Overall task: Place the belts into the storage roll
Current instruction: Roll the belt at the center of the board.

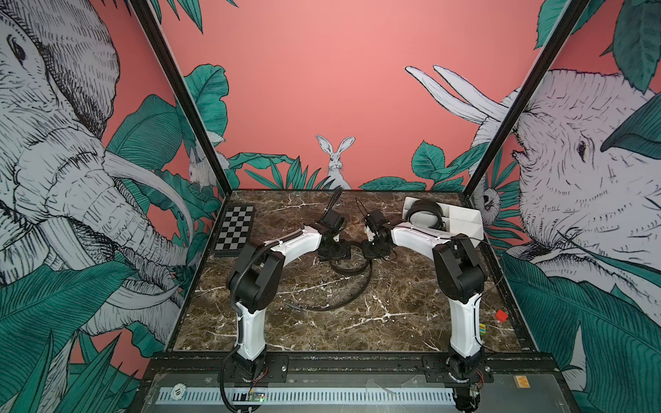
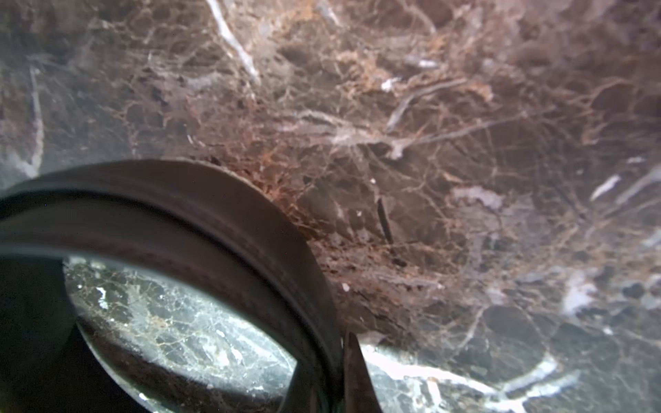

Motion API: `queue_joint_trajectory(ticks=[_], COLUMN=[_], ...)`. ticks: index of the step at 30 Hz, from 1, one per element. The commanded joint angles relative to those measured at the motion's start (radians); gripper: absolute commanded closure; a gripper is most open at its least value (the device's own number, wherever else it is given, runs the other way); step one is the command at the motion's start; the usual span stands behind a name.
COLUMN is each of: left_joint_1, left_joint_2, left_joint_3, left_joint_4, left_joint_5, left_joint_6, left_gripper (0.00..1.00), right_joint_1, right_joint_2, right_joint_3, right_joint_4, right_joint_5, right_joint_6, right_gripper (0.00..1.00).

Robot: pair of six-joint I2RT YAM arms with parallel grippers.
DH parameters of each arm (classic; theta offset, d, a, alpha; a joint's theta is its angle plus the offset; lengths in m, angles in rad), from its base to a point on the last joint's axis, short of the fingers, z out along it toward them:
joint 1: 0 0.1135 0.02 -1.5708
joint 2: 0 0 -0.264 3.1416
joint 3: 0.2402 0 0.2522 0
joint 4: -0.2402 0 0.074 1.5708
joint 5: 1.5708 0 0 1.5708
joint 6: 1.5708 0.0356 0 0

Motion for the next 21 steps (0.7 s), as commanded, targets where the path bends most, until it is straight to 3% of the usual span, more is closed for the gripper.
queue_joint_trajectory(ticks=[1, 6, 9, 18, 21], left_joint_1=[-0.01, -0.135, -0.219, -0.335, -0.358], left_joint_2=[-0.123, -0.231, -0.243, -0.181, -0.151], left_joint_3=[-0.077, -0.185, -0.214, -0.239, -0.227], left_joint_4=[0.061, 0.075, 0.012, -0.024, -0.04], left_joint_5=[0.007, 0.066, 0.038, 0.011, -0.015], left_joint_6=[0.001, 0.154, 0.244, 0.339, 0.354], left_gripper=[0.2, 0.22, 0.21, 0.21, 0.28], right_joint_1=[-0.005, -0.007, -0.007, -0.005, -0.005], right_joint_2=[0.014, 0.014, 0.012, 0.018, 0.027], right_joint_3=[-0.034, -0.019, -0.008, 0.021, 0.039], right_joint_4=[-0.115, -0.132, -0.145, -0.18, -0.196], right_joint_5=[0.052, 0.054, 0.051, 0.067, 0.069], right_joint_6=[0.018, 0.008, -0.002, -0.028, -0.036], right_gripper=[0.92, 0.91, 0.89, 0.8, 0.72])
